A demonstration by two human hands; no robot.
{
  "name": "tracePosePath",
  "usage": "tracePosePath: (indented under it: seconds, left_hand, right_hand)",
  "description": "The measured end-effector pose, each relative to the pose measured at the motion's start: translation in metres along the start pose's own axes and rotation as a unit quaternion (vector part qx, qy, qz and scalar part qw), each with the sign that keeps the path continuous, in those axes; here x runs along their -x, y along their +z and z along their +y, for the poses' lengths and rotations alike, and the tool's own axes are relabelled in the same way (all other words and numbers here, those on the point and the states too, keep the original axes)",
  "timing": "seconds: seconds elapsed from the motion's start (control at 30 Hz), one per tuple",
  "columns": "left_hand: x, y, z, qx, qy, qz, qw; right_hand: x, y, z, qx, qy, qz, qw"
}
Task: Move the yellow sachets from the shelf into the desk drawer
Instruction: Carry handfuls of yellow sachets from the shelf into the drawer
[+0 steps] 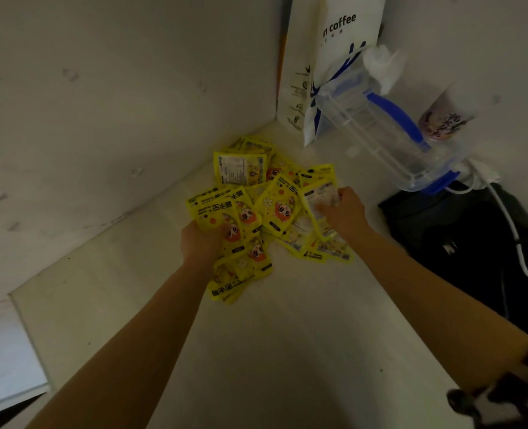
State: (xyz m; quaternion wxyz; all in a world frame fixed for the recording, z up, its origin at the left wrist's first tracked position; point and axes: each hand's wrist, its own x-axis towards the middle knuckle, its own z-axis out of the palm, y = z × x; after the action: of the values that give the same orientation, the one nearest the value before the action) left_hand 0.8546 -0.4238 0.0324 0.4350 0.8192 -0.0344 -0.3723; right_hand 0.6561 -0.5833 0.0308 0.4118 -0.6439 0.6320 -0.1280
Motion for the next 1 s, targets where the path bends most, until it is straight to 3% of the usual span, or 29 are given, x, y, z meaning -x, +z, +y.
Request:
tracePosePath:
  seconds: [0.3, 0.47, 1.0]
  left_hand:
    - [-0.003, 0.021, 0.002, -0.009, -0.015, 0.037, 0.999]
    - [-0.010, 0.026, 0.006, -0.019, -0.028, 0.046, 0.998]
    - [-0.003, 0.033, 0.016, -0.012, 0.048, 0.059, 0.997]
  right_hand:
    - [-0.048, 0.009, -0.004, 0.014, 0.058, 0.013, 0.998]
    - [-0.053, 0.018, -0.004, 0.087, 0.081, -0.003, 0.993]
    - [-0.054, 0.020, -0.008, 0.157, 0.057, -0.008, 0.986]
